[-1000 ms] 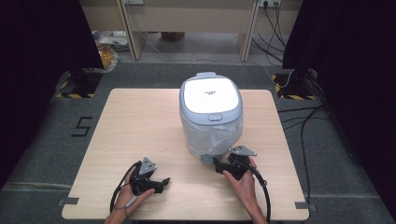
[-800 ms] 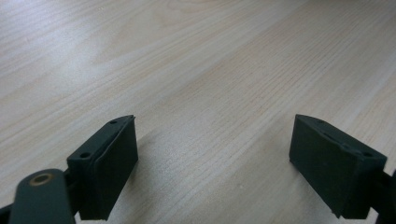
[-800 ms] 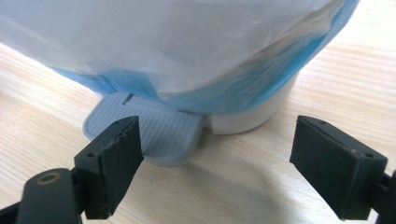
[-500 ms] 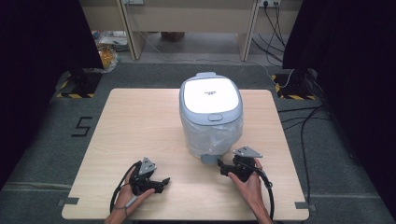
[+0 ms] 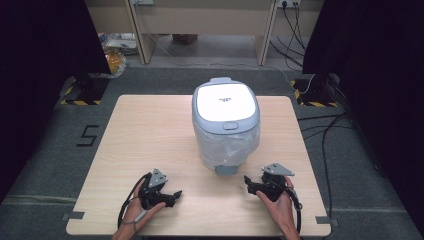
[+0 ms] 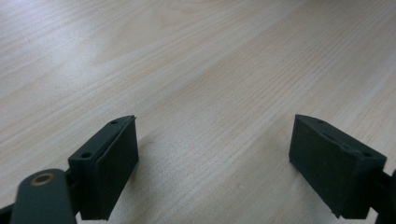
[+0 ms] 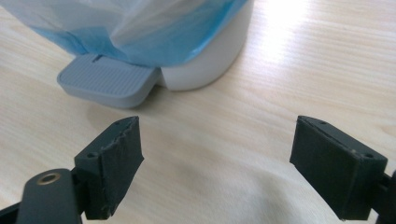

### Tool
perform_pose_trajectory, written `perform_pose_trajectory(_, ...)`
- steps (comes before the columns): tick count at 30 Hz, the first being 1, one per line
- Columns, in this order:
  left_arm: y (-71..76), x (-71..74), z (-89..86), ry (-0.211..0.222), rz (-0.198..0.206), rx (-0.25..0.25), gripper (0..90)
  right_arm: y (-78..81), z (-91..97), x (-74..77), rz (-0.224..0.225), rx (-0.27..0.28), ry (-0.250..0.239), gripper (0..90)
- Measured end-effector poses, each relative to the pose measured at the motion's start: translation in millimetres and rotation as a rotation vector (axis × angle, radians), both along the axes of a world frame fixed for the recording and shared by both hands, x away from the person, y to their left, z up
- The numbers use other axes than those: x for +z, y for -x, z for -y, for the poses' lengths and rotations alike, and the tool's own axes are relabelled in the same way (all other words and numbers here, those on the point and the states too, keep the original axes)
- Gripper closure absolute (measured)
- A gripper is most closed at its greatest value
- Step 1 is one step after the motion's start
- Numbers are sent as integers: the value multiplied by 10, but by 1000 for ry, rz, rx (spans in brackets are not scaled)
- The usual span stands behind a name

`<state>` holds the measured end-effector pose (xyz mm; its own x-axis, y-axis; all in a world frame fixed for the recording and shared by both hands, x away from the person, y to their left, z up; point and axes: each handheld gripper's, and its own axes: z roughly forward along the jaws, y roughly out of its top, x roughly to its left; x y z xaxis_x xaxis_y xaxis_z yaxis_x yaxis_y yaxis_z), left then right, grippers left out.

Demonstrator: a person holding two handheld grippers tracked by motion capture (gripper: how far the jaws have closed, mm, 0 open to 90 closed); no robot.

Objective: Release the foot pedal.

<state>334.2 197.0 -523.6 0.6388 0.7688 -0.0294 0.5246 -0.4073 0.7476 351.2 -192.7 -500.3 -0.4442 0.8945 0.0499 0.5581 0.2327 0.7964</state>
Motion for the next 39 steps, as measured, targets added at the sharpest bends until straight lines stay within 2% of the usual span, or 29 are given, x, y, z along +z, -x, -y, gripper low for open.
perform_pose_trajectory(3, -1, 0, -1, -1, 0, -1, 148, 66, 46, 5, 9, 11, 22, 165)
perform_pose_trajectory(7, -1, 0, -1, -1, 0, -1, 148, 121, 79, 5, 6, 10, 14, 165)
perform_pose_trajectory(12, -1, 0, -1, -1, 0, -1, 148, 228, 176, -48, -1, 13, 29, 166)
perform_pose_trajectory(25, -1, 0, -1, 0, 0, -1, 148, 342, 318, -149, -38, 8, 50, 169)
perform_pose_trajectory(28, -1, 0, -1, 0, 0, -1, 148, 367, 330, -154, -55, 12, 56, 169)
perform_pose_trajectory(29, -1, 0, -1, 0, 0, -1, 148, 372, 337, -161, -73, 16, 63, 162)
perform_pose_trajectory(36, 0, 0, 0, 1, 0, -1, 148, 376, 313, -169, -75, 34, 103, 138)
perform_pose_trajectory(39, 0, -1, 0, 1, 0, 0, 148, 373, 311, -169, -77, 35, 103, 135)
